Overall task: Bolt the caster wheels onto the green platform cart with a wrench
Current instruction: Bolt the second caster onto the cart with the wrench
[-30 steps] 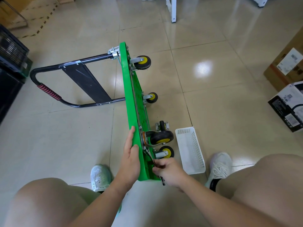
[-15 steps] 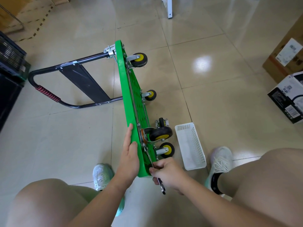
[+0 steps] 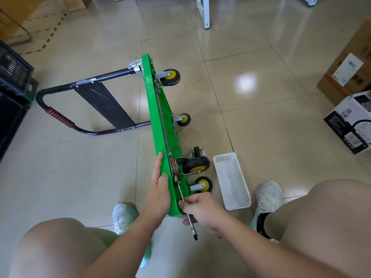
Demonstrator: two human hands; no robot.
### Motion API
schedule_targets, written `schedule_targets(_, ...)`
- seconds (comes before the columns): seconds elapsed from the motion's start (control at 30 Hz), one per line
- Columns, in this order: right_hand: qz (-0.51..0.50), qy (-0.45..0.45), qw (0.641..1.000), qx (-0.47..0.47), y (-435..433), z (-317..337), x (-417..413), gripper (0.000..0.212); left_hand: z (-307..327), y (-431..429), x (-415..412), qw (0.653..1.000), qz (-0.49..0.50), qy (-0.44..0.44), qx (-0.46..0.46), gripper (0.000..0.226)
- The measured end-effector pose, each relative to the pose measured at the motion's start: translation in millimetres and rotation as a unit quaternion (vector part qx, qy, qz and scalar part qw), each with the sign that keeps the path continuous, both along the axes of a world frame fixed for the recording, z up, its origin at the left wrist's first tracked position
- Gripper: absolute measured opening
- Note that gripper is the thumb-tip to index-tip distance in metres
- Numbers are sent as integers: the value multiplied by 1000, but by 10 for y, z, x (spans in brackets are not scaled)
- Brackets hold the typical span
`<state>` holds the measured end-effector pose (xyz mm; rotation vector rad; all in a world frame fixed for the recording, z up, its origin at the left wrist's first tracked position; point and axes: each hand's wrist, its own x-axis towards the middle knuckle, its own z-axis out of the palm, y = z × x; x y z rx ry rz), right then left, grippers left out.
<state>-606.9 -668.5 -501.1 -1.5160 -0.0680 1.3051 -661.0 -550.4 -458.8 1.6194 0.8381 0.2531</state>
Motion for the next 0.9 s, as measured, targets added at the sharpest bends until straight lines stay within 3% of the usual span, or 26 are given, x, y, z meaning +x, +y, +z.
schedule_targets(0.37,15,-10,999,30,-105,118,-45,19,-101,78,-25,1000,13,16,-3,64)
schedule_targets(0.9,-29,108,992,50,-104,285,-22,11,-169,127,-27,1000,8,10,-4,59)
